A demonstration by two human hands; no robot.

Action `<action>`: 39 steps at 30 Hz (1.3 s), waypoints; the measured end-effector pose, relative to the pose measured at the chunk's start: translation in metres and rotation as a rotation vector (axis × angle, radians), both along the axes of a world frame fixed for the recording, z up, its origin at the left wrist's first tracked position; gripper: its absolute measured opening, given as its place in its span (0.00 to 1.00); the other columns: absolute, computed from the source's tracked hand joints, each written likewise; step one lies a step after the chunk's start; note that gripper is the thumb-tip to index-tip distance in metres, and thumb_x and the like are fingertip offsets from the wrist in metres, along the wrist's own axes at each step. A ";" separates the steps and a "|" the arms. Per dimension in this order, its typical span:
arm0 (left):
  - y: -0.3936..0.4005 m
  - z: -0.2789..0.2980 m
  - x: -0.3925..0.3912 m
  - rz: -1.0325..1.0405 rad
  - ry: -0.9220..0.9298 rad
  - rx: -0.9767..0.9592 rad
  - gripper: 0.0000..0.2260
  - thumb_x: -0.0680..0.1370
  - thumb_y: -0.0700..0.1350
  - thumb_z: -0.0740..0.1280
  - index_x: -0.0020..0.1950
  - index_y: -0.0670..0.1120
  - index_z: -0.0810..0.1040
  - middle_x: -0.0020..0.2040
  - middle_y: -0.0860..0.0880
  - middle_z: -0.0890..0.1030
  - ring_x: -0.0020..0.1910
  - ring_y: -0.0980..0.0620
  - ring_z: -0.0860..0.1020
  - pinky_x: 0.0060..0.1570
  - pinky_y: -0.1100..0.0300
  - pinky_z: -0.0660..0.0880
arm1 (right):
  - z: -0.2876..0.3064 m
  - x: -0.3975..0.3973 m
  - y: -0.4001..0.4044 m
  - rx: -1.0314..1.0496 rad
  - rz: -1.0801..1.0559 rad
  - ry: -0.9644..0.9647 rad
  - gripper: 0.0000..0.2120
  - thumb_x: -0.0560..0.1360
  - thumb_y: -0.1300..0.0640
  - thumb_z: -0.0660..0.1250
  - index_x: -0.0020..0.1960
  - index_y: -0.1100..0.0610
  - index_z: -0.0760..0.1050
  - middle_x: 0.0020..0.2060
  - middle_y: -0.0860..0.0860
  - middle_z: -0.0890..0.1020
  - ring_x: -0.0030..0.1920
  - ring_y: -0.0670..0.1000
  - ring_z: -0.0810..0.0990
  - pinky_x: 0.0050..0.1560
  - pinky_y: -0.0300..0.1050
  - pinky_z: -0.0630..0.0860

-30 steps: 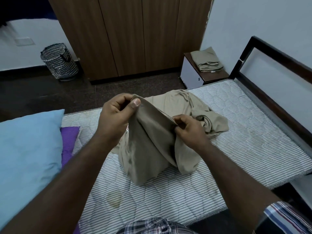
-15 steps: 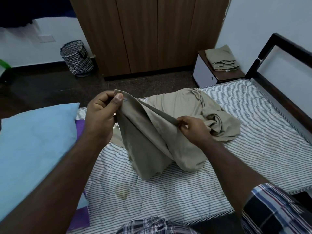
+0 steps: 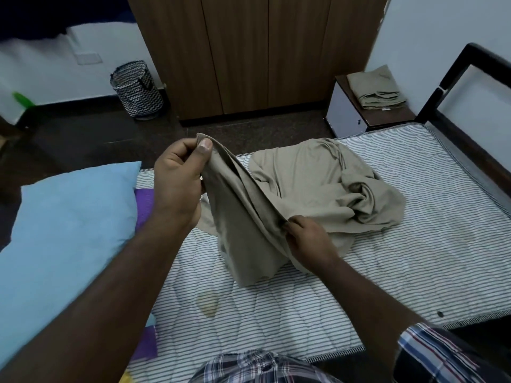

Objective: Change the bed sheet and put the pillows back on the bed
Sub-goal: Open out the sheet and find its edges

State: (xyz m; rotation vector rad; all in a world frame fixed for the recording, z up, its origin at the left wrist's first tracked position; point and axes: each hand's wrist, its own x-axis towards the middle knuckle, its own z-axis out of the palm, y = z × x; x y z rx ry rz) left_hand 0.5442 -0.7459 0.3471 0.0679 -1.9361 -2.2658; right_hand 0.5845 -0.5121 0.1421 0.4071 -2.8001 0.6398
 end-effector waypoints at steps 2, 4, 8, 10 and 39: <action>-0.001 0.003 0.002 0.007 0.005 0.009 0.09 0.81 0.43 0.68 0.41 0.50 0.82 0.37 0.51 0.81 0.38 0.53 0.77 0.35 0.59 0.75 | 0.001 -0.007 -0.007 -0.110 -0.046 -0.017 0.15 0.73 0.51 0.61 0.50 0.58 0.81 0.46 0.54 0.80 0.43 0.58 0.79 0.43 0.51 0.78; -0.003 0.006 0.002 0.022 0.009 0.016 0.09 0.81 0.42 0.68 0.41 0.50 0.82 0.37 0.51 0.80 0.38 0.54 0.77 0.34 0.60 0.75 | 0.004 -0.014 -0.007 -0.244 -0.174 0.006 0.14 0.72 0.52 0.61 0.49 0.59 0.80 0.44 0.55 0.78 0.43 0.57 0.78 0.43 0.51 0.75; -0.011 0.008 0.000 0.070 0.001 0.031 0.09 0.81 0.43 0.68 0.41 0.50 0.82 0.37 0.52 0.81 0.38 0.55 0.77 0.34 0.60 0.75 | 0.013 -0.023 0.001 -0.210 -0.198 0.137 0.04 0.72 0.62 0.62 0.42 0.62 0.75 0.39 0.58 0.73 0.37 0.59 0.73 0.33 0.55 0.73; -0.013 0.009 -0.004 0.104 -0.007 0.059 0.07 0.81 0.42 0.68 0.43 0.49 0.81 0.38 0.51 0.81 0.38 0.55 0.78 0.33 0.60 0.75 | 0.010 -0.022 -0.001 -0.117 -0.107 0.179 0.04 0.71 0.64 0.60 0.39 0.63 0.73 0.38 0.57 0.71 0.36 0.57 0.71 0.30 0.54 0.72; -0.008 0.027 0.020 0.051 -0.029 0.057 0.08 0.82 0.41 0.65 0.44 0.47 0.79 0.37 0.52 0.82 0.37 0.57 0.79 0.34 0.60 0.76 | -0.021 -0.031 -0.040 -0.072 -0.200 -0.047 0.16 0.71 0.49 0.62 0.44 0.60 0.81 0.41 0.58 0.77 0.40 0.63 0.76 0.37 0.55 0.77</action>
